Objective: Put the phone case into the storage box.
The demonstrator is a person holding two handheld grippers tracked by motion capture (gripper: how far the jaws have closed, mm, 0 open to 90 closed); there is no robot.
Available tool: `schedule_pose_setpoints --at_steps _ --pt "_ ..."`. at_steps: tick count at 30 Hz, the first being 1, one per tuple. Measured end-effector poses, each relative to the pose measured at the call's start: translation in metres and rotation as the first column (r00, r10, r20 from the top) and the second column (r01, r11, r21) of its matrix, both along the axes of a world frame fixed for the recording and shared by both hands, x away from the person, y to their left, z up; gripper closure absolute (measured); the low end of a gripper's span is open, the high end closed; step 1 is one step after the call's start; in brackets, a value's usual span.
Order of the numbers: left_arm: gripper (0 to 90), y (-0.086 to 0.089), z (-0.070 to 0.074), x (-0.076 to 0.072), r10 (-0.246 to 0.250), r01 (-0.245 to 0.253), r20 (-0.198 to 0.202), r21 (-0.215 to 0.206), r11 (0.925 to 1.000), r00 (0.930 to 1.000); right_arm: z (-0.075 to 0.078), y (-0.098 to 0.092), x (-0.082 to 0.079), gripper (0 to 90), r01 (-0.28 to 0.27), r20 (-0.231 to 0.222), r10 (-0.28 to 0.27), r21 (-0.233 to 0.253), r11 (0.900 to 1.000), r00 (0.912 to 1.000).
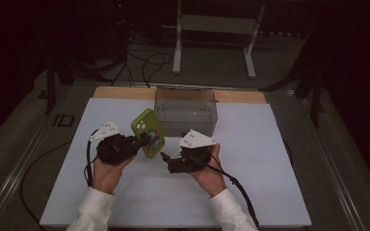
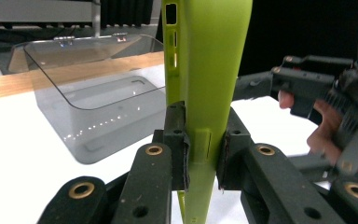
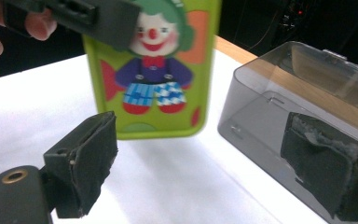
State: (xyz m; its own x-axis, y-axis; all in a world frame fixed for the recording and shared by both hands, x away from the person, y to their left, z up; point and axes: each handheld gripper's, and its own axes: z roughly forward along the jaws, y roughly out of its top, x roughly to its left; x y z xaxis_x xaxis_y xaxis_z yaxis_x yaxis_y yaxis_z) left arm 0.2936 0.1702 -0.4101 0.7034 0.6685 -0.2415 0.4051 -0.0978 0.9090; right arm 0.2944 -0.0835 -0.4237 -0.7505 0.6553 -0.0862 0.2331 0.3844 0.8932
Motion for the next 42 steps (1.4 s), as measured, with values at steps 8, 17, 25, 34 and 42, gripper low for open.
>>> schedule_pose_setpoints --at_steps 8,17,25,34,42 --pt "77.6 0.011 0.002 -0.004 -0.027 0.026 0.011 0.016 0.9995 0.9996 0.011 -0.019 0.006 10.9 -0.009 -0.022 0.010 0.034 0.999 0.9997" --pt "77.6 0.018 0.002 -0.007 -0.078 0.077 0.017 0.022 0.9968 0.9968 0.020 -0.034 0.011 12.8 -0.051 -0.042 0.055 0.095 0.994 0.9976" --pt "77.6 0.017 0.004 -0.010 -0.138 0.137 0.018 0.027 0.9902 0.9903 0.027 -0.042 0.015 12.8 -0.098 -0.057 0.108 0.152 0.983 0.9925" --pt "77.6 0.013 0.005 -0.013 -0.198 0.198 0.018 0.020 0.9801 0.9800 0.026 -0.044 0.019 13.0 -0.133 -0.080 0.149 0.177 0.975 0.9857" --pt "77.6 0.009 0.006 -0.015 -0.251 0.251 0.017 0.010 0.9680 0.9679 0.025 -0.042 0.020 13.3 -0.198 -0.102 0.223 0.210 0.957 0.9694"
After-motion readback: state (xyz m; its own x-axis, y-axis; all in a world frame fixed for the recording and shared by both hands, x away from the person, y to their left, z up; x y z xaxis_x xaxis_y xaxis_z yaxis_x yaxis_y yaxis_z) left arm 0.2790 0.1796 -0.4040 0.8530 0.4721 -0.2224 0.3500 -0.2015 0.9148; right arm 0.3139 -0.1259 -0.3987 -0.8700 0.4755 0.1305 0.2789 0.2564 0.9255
